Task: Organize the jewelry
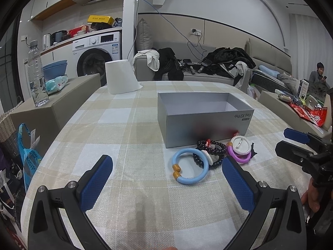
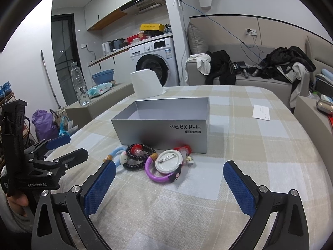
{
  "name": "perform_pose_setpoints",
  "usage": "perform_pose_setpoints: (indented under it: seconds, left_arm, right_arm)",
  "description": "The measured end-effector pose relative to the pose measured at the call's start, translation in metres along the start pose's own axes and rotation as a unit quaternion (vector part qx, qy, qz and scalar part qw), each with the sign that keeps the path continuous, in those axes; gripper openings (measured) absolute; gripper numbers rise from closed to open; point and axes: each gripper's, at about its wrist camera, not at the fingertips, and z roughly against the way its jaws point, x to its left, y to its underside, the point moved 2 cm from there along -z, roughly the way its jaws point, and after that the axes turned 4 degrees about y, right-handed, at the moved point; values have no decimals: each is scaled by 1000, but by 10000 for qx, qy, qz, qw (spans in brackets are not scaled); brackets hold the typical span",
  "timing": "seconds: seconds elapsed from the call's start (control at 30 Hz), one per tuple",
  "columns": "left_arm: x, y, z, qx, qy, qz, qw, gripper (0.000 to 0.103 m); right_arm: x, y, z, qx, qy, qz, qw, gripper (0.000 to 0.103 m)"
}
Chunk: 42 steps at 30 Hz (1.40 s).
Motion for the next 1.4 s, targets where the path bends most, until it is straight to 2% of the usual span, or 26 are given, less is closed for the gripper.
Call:
perform_pose_setpoints:
  seconds: [0.3,0.63,0.8,0.87,1.0,1.03,1.07,1.13,1.23,1.27,1.33,1.37,1.4]
  left_arm:
    - [1,-4,-3,254,309,285,9988,102]
    - [1,-7,-4,397,213,280,9986,102]
    - [-2,-8,-3,333,395,331,9981,102]
    - [-4,-8,-10,497,406,252,9976,102]
    - [-8,-6,-36,1203,436,21,9918,102]
    - [-9,-5,-40,1321,433,16,9903,102]
    - [-9,-4,-43,1400,426,-31,9892,102]
    - [-12,-4,-47,1510,348,-198,9877,102]
    - [-15,-6,-50,1526,284,-406,9870,102]
    - [-14,-5,-52,1563,278,-427,9864,101]
    - [-14,-4,-57,1675,382,-396,9843,83]
    - [-13,-2,-59,1757,410,-394,9828,78]
    - [-13,0,-61,1830,480,-382,9812,64]
  right_arm:
    - [-1,0,0,-1,6,-26,10000,103]
    - [-10,-4,-1,74,138,-259,9995,103]
    - [-9,-5,-6,317,18,-359,9988,103]
    - [-6,-5,-11,461,19,-362,9983,103]
    - [-7,-5,-30,895,17,-493,9948,103]
    - [-9,-4,-34,1024,-37,-570,9931,101]
    - [-11,-3,-38,1136,-87,-643,9914,92]
    - [-15,-1,-40,1265,-71,-677,9896,84]
    - [-15,1,-40,1331,-71,-618,9892,82]
    - [-13,1,-41,1355,-92,-591,9890,81]
    - [-11,2,-42,1364,-71,-540,9892,80]
    - [-10,3,-42,1382,-87,-528,9890,80]
    - [-9,3,-42,1390,-94,-516,9889,80]
